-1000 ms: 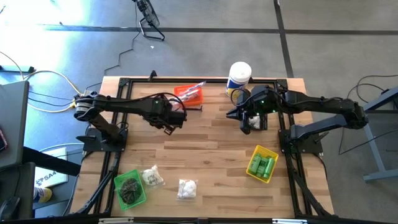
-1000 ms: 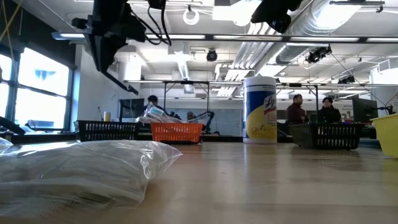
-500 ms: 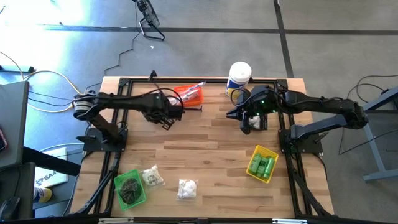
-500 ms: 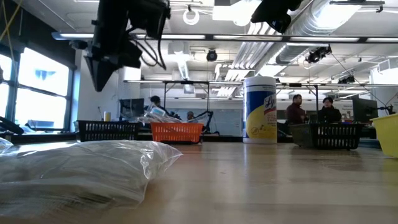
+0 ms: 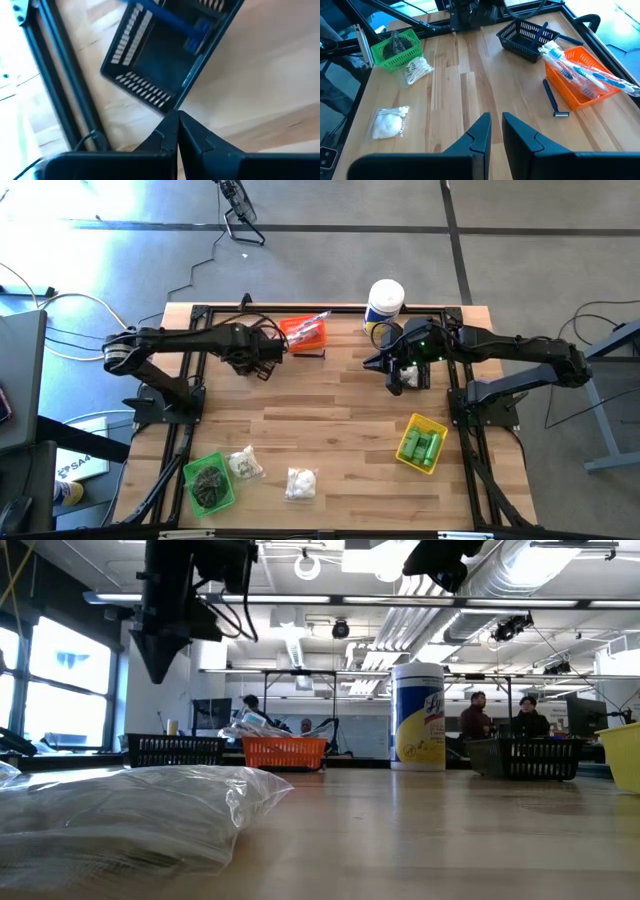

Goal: Pick & Place Travel size toiletries
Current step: Put the blue razor into the left black bin

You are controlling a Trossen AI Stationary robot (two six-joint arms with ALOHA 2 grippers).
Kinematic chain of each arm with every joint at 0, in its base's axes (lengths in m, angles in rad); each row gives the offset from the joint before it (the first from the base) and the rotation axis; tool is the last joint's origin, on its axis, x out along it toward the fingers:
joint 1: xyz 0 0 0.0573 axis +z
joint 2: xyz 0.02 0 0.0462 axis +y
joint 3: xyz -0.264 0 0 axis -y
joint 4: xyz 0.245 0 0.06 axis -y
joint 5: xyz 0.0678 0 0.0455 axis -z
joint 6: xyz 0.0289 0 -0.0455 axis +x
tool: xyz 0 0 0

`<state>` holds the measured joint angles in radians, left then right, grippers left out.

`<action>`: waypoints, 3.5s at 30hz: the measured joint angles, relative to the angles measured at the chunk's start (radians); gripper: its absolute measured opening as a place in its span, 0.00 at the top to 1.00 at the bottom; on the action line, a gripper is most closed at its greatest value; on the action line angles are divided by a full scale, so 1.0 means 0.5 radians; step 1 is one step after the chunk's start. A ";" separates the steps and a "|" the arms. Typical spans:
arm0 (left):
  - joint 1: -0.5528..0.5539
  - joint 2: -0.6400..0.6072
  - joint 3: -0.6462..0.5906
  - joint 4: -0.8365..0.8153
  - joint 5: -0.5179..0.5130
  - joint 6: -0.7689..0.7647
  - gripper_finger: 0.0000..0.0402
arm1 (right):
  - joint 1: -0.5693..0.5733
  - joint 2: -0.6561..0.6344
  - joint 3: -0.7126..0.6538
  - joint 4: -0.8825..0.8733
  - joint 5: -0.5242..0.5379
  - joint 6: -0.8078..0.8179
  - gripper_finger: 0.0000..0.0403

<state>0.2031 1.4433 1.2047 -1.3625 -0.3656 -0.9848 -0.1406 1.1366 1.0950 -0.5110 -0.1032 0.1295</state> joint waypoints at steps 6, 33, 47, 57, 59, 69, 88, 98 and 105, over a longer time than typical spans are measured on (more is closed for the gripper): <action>0.000 -0.182 0.001 0.075 -0.238 -0.093 1.00 | 0.000 0.000 0.000 0.030 0.000 -0.004 0.91; 0.914 -0.271 0.000 0.939 0.329 1.063 0.59 | 0.000 0.000 0.000 0.063 -0.008 0.165 0.91; 1.238 0.098 0.002 1.224 0.458 1.229 0.50 | 0.000 0.000 0.000 0.090 -0.008 0.223 0.91; 1.342 0.458 0.000 1.399 0.457 1.364 0.50 | 0.000 0.000 0.000 0.090 -0.001 0.226 0.91; 1.349 0.499 0.000 1.462 0.461 1.398 0.50 | -0.008 0.000 0.000 0.089 -0.003 0.226 0.91; 1.368 0.683 0.000 1.535 0.503 1.386 0.50 | -0.039 0.000 0.000 0.089 -0.021 0.224 0.91; 1.428 0.891 0.002 1.665 0.413 1.384 0.50 | -0.039 0.000 0.000 0.088 0.000 0.221 0.91; 1.425 0.893 0.002 1.673 0.419 1.384 0.69 | -0.039 0.000 0.000 0.088 0.001 0.225 0.91; 1.425 0.894 0.002 1.674 0.404 1.384 0.88 | -0.039 0.000 0.000 0.088 0.000 0.226 0.91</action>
<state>0.9157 1.8904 1.2057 -0.5254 -0.1634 -0.2927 -0.1600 1.1366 1.0950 -0.4671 -0.1034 0.2424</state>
